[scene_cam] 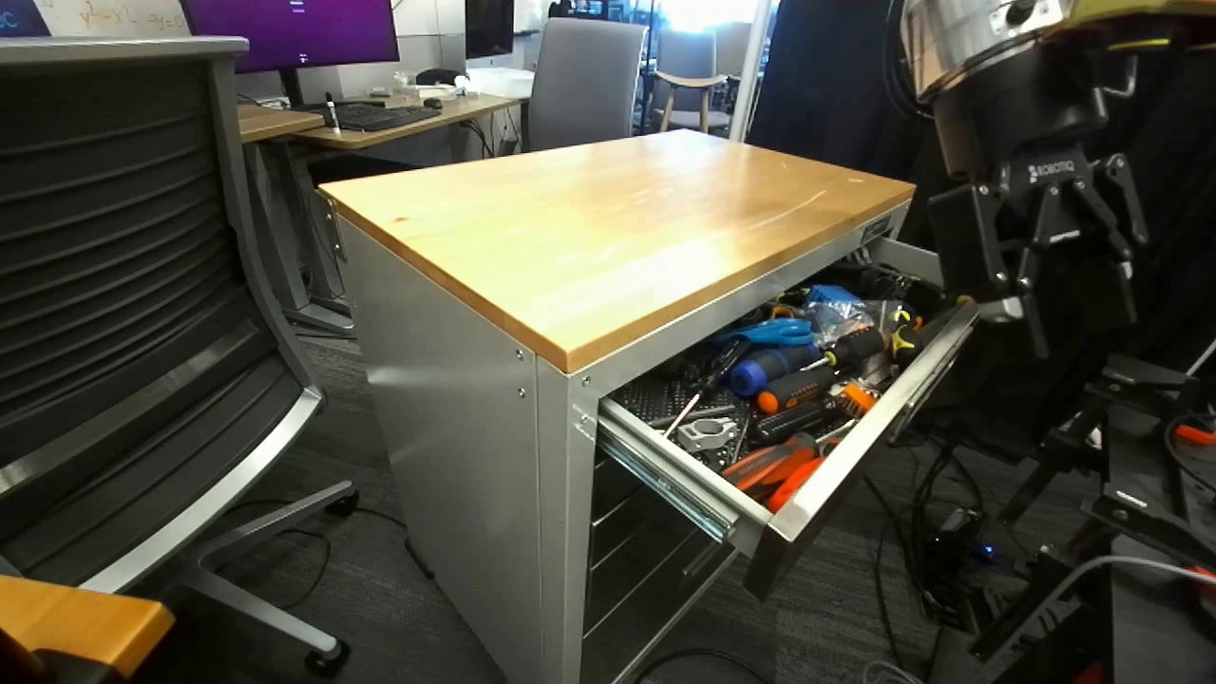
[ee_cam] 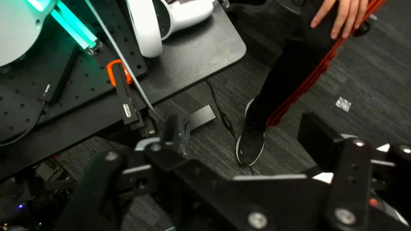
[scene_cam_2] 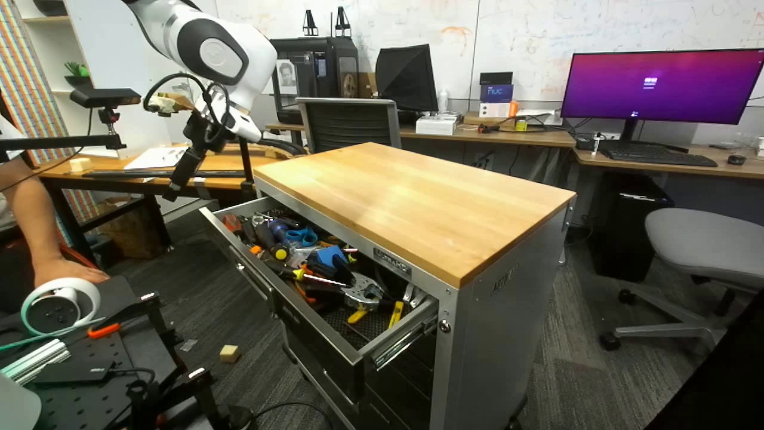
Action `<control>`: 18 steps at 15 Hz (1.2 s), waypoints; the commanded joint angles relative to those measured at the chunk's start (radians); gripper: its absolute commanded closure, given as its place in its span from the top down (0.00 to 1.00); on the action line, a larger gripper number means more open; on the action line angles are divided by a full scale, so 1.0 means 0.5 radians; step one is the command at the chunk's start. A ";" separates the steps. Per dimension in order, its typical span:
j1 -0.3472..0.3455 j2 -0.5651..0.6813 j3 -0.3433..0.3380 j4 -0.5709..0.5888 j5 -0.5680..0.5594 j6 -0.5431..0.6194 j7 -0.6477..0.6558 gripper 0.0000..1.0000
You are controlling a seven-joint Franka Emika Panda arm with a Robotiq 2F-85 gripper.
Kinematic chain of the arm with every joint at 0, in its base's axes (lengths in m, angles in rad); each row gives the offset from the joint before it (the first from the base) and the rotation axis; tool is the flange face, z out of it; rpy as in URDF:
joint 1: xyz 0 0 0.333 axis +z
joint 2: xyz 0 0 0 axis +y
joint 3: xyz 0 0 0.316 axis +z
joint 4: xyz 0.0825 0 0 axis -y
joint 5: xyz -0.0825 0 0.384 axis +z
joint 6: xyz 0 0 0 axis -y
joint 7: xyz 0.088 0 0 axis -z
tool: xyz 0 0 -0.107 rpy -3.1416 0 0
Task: Put the screwdriver in the drawer then close the drawer
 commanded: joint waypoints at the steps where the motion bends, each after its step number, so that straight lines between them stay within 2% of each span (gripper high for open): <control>1: -0.015 0.110 0.043 0.053 -0.068 -0.213 -0.251 0.61; 4: 0.016 0.263 0.058 0.147 -0.326 -0.279 -0.325 0.38; 9: 0.094 0.505 0.054 0.348 -0.725 -0.137 -0.303 0.01; 13: 0.146 0.709 0.033 0.579 -0.867 -0.039 -0.272 0.00; 18: 0.150 0.862 0.039 0.783 -0.672 -0.273 -0.253 0.00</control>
